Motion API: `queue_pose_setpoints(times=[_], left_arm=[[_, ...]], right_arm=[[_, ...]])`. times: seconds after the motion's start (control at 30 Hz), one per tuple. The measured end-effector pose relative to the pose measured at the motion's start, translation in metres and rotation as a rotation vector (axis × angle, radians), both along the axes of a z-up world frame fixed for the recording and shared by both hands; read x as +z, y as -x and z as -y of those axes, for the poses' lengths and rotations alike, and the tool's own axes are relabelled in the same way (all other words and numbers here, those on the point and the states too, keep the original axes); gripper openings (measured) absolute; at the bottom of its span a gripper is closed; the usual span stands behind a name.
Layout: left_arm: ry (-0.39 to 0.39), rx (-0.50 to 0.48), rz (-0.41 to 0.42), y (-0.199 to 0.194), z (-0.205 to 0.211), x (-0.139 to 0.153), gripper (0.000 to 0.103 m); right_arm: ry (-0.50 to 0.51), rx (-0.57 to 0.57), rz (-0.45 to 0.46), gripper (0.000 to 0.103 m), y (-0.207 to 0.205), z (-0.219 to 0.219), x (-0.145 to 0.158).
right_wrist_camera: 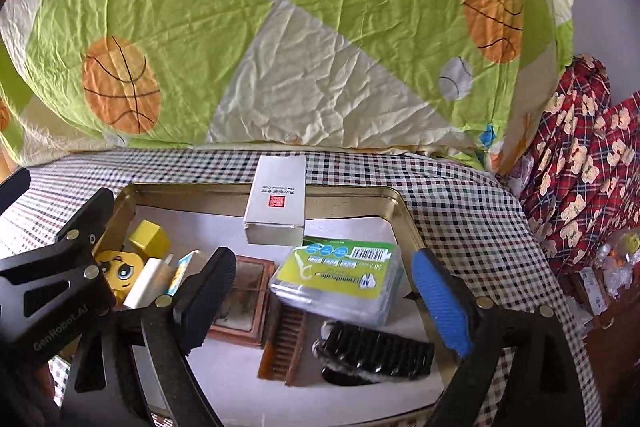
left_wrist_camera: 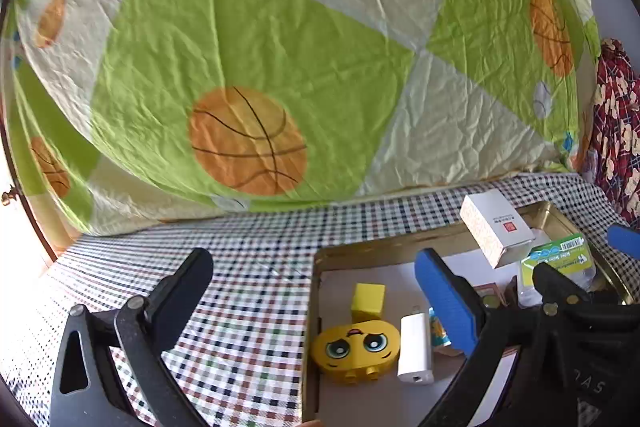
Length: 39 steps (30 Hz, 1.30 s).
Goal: Organize rigid objects
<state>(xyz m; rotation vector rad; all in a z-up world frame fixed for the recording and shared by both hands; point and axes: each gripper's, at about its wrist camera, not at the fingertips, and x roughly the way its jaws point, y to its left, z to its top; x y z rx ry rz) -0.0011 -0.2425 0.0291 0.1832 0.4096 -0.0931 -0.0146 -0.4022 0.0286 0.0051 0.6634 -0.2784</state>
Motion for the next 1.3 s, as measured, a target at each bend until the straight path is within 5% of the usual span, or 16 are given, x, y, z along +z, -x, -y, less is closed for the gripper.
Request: queue_pose_setpoints(times=[0.23,0.5,0.87,1.3], left_arm=[[0.069,0.012,0.025,0.007,-0.017,-0.007,0.102],[0.114,-0.017,0.059,0.018,-0.019,-0.017,0.102],[0.182,-0.046,0.053,0.034,-0.037,-0.015,0.102],[0.195,-0.119,0.071,0.047,-0.051,-0.014,0.102]], right_arm=[[0.013,-0.067,0.112,0.095,0.026,-0.009,-0.010],[-0.133,-0.114,0.182,0.095,0.045,-0.003,-0.017],[0.008,-0.135,0.298,0.095,0.069,-0.027,-0.005],[0.077,-0.147,0.335,0.102,0.083,-0.041,0.000]])
